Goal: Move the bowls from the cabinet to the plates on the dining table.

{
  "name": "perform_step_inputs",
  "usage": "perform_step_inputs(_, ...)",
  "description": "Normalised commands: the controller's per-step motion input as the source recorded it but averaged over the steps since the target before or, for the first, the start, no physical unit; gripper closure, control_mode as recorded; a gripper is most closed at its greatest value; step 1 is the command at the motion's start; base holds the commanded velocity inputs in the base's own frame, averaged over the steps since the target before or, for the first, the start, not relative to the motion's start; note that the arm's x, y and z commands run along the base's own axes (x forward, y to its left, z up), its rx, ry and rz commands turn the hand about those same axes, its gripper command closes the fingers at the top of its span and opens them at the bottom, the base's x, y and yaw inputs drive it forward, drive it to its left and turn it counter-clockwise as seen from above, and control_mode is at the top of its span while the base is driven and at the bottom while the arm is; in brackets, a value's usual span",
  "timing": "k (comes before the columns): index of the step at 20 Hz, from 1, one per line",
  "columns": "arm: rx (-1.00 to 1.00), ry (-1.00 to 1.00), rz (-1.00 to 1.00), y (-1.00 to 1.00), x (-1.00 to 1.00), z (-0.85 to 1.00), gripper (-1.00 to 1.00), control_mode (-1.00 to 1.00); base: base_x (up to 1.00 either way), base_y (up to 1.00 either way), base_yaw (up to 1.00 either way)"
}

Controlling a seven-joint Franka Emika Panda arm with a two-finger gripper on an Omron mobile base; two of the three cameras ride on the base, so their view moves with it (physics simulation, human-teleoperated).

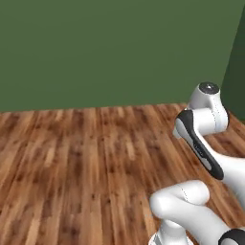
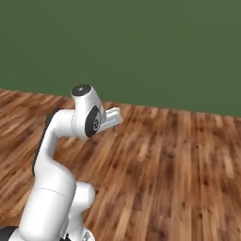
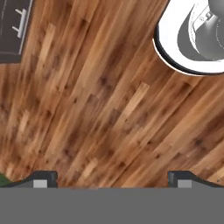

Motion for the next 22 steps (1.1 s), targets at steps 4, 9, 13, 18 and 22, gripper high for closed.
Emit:
perform_step_inputs(4,0.00,0.00,0.00,0.00,0.00,0.00,-1.00,1.00,0.97,-0.07,-0.45)
perform_step_inputs(9,0.00,0.00,0.00,0.00,0.00,0.00,-1.00,1.00,1.00,0.00,-0.38)
perform_step_inputs(13,0.00,0.00,0.00,0.00,0.00,0.00,-1.00,1.00,0.88,0.00,-0.39)
perform_step_inputs(18,0.00,0.00,0.00,0.00,0.00,0.00,-1.00,1.00,0.57,0.06,-0.55)
perform_step_inputs(22,0.00,0.00,0.00,0.00,0.00,0.00,-1.00,1.00,0.23,0.11,-0.61)
